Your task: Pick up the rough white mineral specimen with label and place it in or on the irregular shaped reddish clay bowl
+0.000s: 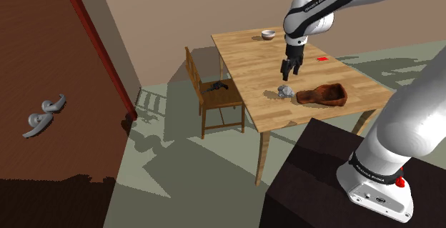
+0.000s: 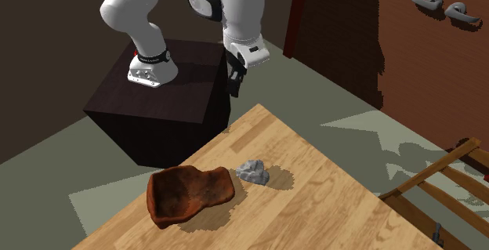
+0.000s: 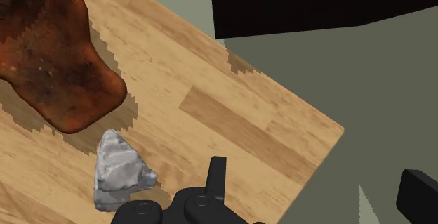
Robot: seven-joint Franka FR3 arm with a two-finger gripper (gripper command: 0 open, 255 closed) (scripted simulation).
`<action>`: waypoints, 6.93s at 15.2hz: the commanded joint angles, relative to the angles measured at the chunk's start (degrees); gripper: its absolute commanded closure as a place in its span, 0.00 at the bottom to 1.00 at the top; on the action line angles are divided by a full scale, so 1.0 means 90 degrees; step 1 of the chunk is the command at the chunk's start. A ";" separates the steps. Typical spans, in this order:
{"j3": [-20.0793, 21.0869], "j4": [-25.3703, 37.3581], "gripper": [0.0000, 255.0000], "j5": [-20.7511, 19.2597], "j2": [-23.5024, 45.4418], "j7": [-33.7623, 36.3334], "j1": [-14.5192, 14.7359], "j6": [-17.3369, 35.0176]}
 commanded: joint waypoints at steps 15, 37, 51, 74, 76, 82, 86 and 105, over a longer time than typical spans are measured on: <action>-0.0118 0.2850 0.00 0.1756 0.4143 -0.2263 -0.1109 0.0643; 0.0193 0.3832 1.00 0.2168 0.5554 -0.2634 -0.1648 0.0966; 0.0066 0.3765 1.00 0.2025 0.5171 -0.2559 -0.1555 0.0660; -0.0317 0.3985 1.00 0.1464 0.3946 -0.2247 -0.1291 -0.0716; -0.0340 0.4041 1.00 0.1420 0.3861 -0.2223 -0.1277 -0.0849; -0.0568 0.3566 1.00 0.1245 0.3433 -0.2639 -0.1489 -0.0785; -0.0790 0.3186 1.00 0.1101 0.3132 -0.3088 -0.1745 -0.0687; -0.1145 0.2500 1.00 0.1198 0.3267 -0.4396 -0.2569 0.0097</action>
